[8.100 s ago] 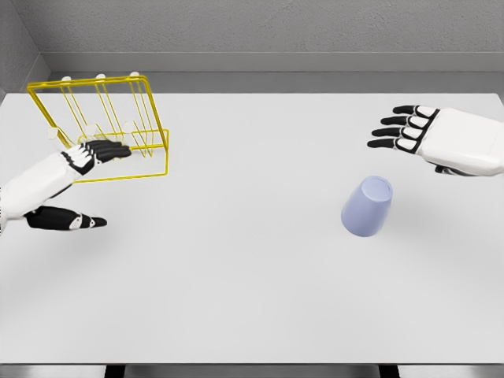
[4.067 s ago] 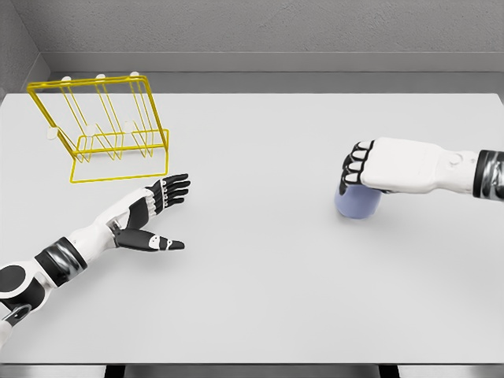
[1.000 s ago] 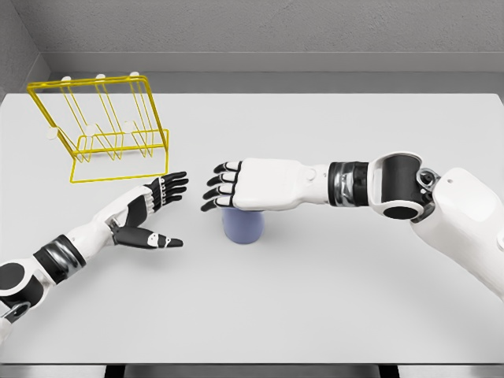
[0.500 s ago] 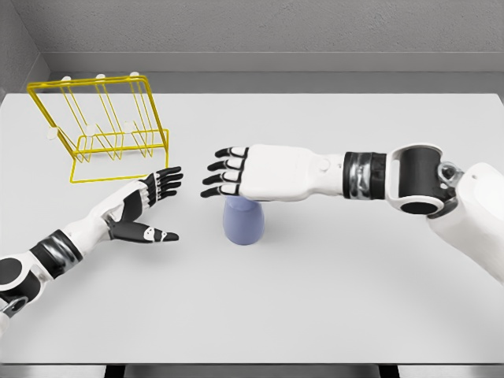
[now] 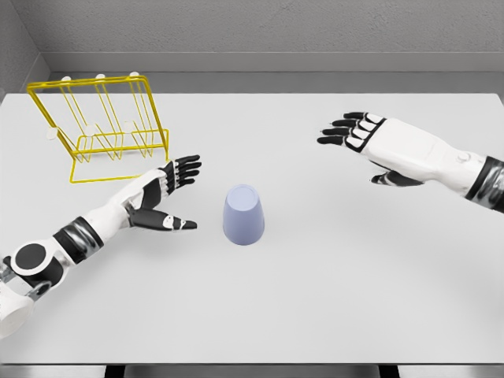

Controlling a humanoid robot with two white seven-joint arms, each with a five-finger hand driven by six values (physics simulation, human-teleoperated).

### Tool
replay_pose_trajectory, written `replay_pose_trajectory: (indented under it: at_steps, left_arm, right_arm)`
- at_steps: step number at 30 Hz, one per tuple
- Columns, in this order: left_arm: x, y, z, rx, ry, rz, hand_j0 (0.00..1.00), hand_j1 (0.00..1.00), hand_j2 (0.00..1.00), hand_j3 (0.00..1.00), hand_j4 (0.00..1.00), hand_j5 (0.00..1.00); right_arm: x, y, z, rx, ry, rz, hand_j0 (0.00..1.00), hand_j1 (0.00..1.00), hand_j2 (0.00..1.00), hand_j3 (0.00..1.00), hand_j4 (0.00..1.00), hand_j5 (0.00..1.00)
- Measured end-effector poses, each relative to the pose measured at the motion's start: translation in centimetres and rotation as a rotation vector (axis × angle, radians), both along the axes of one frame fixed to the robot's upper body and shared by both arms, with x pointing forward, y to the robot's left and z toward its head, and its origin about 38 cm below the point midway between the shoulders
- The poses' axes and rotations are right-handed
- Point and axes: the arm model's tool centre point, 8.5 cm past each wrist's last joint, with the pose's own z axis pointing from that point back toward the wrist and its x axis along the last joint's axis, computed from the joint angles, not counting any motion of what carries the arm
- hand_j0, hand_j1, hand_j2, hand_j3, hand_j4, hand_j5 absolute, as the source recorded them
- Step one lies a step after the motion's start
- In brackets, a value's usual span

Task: Place the cup on the cup holder with both arms

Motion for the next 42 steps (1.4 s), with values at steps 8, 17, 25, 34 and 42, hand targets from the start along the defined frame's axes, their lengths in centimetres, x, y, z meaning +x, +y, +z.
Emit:
replay_pose_trajectory:
  at_steps: [8, 17, 25, 34, 42]
  left_arm:
    - [0.6, -3.2, -0.7, -0.016, 0.023, -0.044, 1.00, 1.00, 1.00, 1.00, 1.00, 1.00]
    - [0.1, -5.4, -1.3, -0.037, 0.046, -0.079, 1.00, 1.00, 1.00, 1.00, 1.00, 1.00]
    - [0.1, -6.4, -1.3, -0.046, 0.046, -0.099, 1.00, 1.00, 1.00, 1.00, 1.00, 1.00]
    - [-0.1, -7.2, -1.5, -0.057, 0.053, -0.108, 1.00, 1.00, 1.00, 1.00, 1.00, 1.00]
    - [-0.1, -7.5, -1.9, -0.061, 0.063, -0.106, 1.00, 1.00, 1.00, 1.00, 1.00, 1.00]
  right_arm:
    - [-2.2, -7.0, -1.3, 0.149, 0.055, -0.198, 1.00, 1.00, 1.00, 1.00, 1.00, 1.00]
    - [-2.7, -8.7, -0.8, 0.170, 0.034, -0.246, 1.00, 1.00, 1.00, 1.00, 1.00, 1.00]
    - [-2.7, -8.7, -0.6, 0.171, 0.030, -0.246, 1.00, 1.00, 1.00, 1.00, 1.00, 1.00]
    - [-2.8, -8.7, -0.7, 0.171, 0.031, -0.247, 1.00, 1.00, 1.00, 1.00, 1.00, 1.00]
    - [-2.8, -8.7, -0.7, 0.172, 0.031, -0.246, 1.00, 1.00, 1.00, 1.00, 1.00, 1.00]
